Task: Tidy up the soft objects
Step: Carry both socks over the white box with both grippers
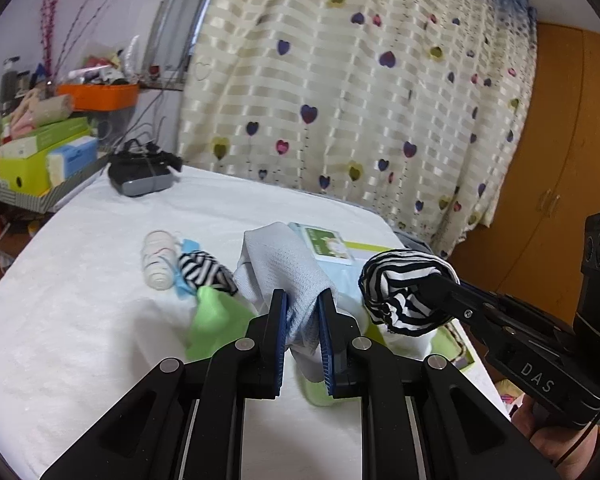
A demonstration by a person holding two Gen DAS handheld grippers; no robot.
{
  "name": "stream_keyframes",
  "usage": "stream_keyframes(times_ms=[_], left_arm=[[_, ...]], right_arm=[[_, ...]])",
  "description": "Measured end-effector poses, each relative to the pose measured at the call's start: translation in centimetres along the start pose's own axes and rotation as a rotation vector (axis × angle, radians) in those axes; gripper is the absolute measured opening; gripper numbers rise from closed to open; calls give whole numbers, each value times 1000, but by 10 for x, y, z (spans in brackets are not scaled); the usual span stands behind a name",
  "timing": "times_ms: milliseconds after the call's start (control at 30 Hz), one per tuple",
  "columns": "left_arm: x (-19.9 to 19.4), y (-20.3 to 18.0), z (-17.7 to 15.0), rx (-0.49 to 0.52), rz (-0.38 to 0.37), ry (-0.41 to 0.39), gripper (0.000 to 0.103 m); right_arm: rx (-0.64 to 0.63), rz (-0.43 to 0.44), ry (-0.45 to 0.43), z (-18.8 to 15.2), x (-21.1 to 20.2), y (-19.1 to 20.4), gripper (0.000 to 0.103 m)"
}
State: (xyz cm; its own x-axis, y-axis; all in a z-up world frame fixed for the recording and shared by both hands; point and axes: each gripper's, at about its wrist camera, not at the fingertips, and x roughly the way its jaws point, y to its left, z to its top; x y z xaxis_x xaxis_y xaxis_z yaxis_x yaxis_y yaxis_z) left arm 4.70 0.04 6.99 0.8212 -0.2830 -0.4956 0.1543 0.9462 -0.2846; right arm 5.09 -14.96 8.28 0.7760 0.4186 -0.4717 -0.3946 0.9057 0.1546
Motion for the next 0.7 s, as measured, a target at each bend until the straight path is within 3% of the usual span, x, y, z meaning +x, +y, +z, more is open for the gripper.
stream_keyframes(times_ms=[700], left_arm=[[39,-85,-8,123,-140,70,14]], right_arm=[[127,-141,-33,-15,-44,-88,10]])
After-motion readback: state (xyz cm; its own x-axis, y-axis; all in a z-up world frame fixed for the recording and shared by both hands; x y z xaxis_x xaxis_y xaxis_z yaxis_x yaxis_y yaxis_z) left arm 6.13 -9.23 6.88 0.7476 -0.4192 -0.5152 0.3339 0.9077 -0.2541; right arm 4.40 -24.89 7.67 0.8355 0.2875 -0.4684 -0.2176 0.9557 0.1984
